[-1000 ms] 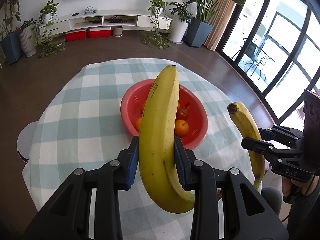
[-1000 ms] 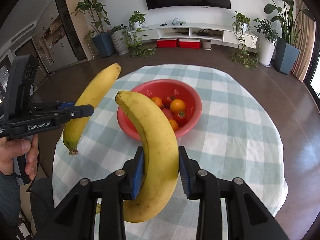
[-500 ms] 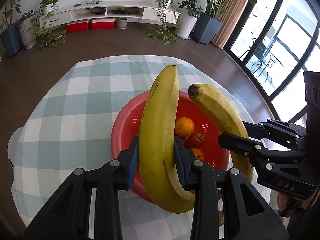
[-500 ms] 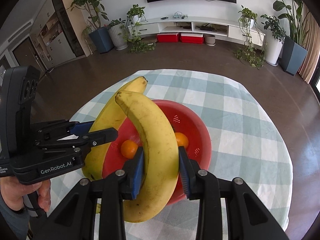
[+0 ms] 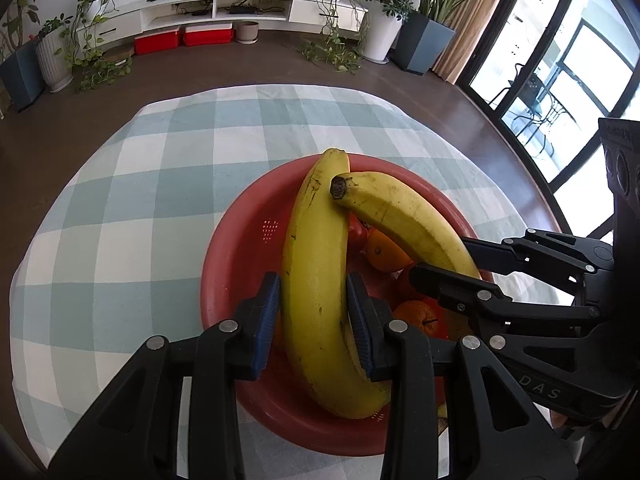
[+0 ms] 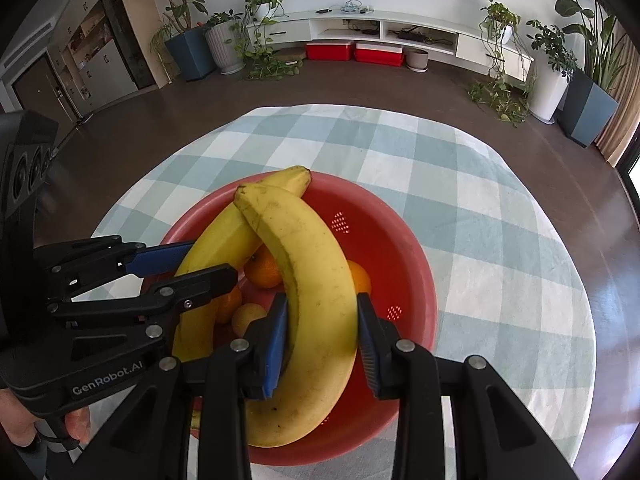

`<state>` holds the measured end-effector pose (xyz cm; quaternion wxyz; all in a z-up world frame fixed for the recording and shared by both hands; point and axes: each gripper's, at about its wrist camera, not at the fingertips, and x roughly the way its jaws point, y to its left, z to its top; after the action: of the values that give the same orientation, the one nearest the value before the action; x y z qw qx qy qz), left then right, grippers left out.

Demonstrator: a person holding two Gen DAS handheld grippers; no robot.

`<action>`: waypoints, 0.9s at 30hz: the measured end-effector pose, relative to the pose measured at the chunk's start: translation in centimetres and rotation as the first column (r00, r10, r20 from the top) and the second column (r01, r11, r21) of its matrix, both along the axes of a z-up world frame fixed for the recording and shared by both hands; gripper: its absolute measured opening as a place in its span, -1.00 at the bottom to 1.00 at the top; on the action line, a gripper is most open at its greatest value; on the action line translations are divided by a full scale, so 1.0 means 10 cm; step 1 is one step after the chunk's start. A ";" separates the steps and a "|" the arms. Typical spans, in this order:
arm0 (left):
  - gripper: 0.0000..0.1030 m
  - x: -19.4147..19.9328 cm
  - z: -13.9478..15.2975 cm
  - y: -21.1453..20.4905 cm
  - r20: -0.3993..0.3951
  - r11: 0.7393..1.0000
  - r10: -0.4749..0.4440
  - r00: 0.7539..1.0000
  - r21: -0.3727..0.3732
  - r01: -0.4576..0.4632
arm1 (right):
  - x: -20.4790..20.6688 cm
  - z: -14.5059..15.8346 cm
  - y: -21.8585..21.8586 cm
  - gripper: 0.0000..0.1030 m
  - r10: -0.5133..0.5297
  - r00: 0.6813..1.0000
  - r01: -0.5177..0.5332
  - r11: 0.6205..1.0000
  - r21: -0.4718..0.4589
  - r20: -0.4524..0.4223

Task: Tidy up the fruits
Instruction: 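Lift both bananas and lower them into the red basin, then open both tools and withdraw them from the basin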

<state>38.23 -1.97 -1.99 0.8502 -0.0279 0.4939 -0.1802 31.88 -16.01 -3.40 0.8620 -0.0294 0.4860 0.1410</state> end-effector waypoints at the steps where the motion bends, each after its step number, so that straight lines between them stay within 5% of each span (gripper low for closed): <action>1: -0.37 0.00 0.00 0.00 0.003 1.000 -0.003 1.000 -0.002 0.003 | 0.00 -0.01 0.00 -0.30 0.000 1.000 0.000 1.000 -0.008 -0.001; 7: -0.36 -0.05 0.04 0.00 0.011 1.000 -0.013 1.000 -0.010 0.013 | -0.02 -0.06 -0.01 -0.30 -0.016 1.000 0.016 1.000 -0.025 0.004; 17: 0.25 -0.36 0.29 0.02 0.084 0.999 -0.035 0.996 0.008 0.034 | -0.30 0.18 -0.05 -0.18 -0.034 0.997 0.035 0.999 -0.012 0.067; 22: 0.68 -0.82 0.51 0.03 0.179 0.997 -0.041 0.983 0.077 0.027 | -0.67 0.42 -0.16 0.48 -0.076 0.984 0.069 0.996 0.048 0.163; 24: 1.00 -1.05 0.58 0.06 0.239 0.995 -0.024 0.971 0.098 0.000 | -0.87 0.50 -0.23 0.70 -0.109 0.973 0.093 0.992 0.086 0.204; 27: 0.99 -1.41 0.70 0.14 0.333 0.994 0.019 0.943 0.091 -0.052 | -1.16 0.58 -0.32 0.88 -0.159 0.954 0.128 0.983 0.135 0.255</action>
<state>24.14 -0.54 5.01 0.9246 0.0361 0.3514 -0.1423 20.31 -19.16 2.41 0.9273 0.0378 0.3584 0.1009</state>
